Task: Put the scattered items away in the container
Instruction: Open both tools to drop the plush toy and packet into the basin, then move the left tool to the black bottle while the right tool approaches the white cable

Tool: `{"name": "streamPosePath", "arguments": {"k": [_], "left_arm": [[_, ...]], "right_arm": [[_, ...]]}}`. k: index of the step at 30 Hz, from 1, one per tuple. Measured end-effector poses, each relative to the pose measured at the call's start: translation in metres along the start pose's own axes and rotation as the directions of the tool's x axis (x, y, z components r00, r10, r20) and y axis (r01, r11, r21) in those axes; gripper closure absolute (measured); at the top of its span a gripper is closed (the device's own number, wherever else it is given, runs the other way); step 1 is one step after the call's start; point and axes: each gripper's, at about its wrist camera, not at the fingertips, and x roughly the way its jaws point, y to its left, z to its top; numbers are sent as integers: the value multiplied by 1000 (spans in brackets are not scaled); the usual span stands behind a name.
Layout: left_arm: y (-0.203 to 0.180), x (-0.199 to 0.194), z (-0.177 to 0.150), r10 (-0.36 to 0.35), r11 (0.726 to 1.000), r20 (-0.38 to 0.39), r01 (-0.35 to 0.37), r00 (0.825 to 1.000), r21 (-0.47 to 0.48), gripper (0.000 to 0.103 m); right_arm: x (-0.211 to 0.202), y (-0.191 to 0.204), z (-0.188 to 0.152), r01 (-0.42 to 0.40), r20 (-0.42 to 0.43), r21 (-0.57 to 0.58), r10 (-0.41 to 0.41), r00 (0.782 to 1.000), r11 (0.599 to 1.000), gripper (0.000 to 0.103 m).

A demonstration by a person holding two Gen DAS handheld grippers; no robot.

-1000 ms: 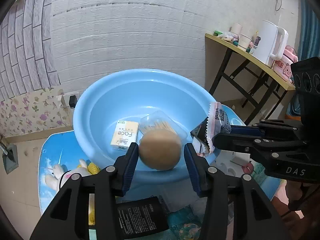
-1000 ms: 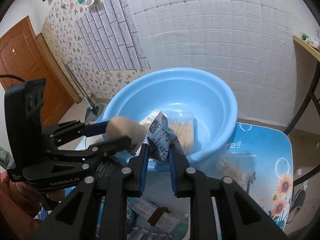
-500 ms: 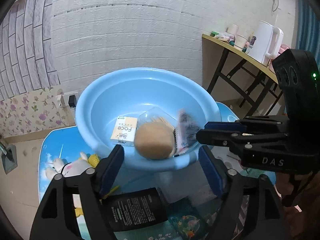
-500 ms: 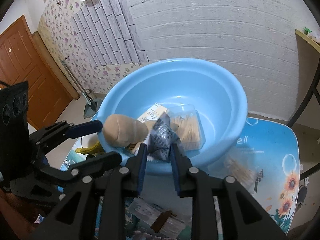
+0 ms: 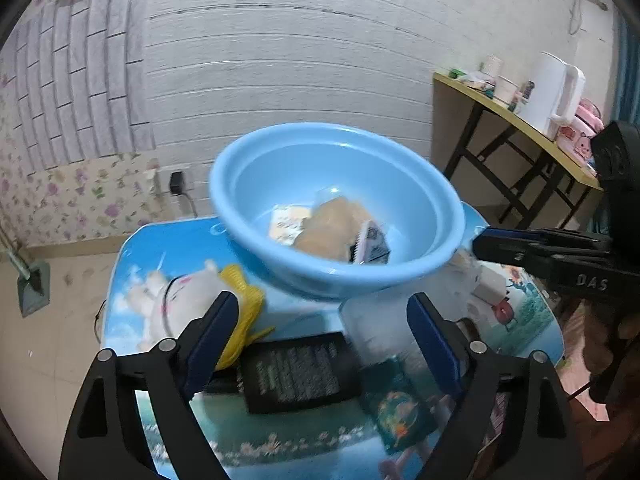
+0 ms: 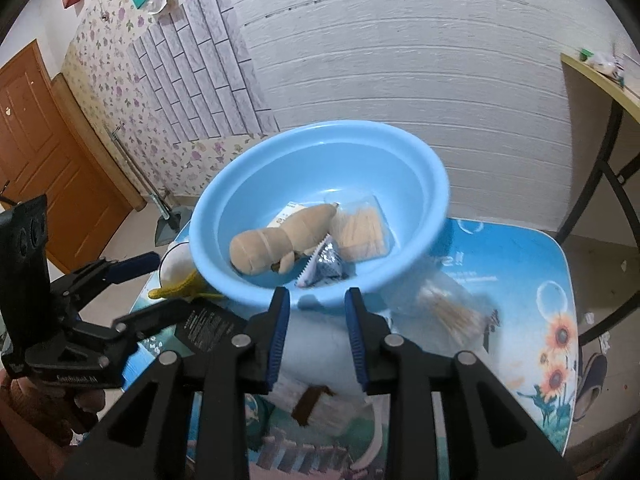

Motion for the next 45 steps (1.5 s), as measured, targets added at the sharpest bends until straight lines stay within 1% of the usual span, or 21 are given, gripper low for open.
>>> {"name": "streamPosePath", "arguments": {"k": [3,4,6,10,14,17,23,26,31,37,43,45], "left_arm": [[4,-4,-9,40,999,-8,-41,999,-13,13],[6,-6,-12,50,999,-9,-50,999,-14,13],[8,-10,-18,73,997,-12,-73,997,-16,10],[17,-17,-28,97,994,-11,-97,995,-44,7],[30,-23,-37,110,989,-20,-112,994,-100,7],[40,-25,-44,123,982,-34,-127,992,-143,7],[46,-27,-60,180,973,-51,-185,982,-136,7],[49,-26,-67,196,970,-66,-203,978,-132,7],[50,-24,-77,204,967,-85,-215,975,-135,7],[54,-15,-90,189,966,-117,-206,975,-154,7],[49,-13,-94,176,971,-106,-190,979,-145,7],[47,-14,-94,159,972,-99,-173,982,-157,7]], "right_arm": [[-5,-2,-8,22,-7,10,-22,1000,1000,73],[-6,-2,-11,23,-10,14,-23,1000,1000,69],[-10,-4,-18,25,-14,21,-25,1000,999,64],[-17,-3,-31,39,-26,25,-38,999,999,64],[-21,-3,-38,50,-29,34,-49,998,998,63],[-25,-5,-43,55,-28,44,-54,998,998,60],[-30,-8,-52,60,-29,58,-59,998,997,60],[-31,-12,-57,69,-35,63,-67,997,996,60],[-31,-23,-72,91,-56,90,-86,995,992,60],[-30,-34,-89,119,-89,110,-110,990,987,59],[-31,-38,-94,124,-95,115,-113,989,986,60],[-30,-39,-95,123,-97,116,-112,989,986,60]]}}
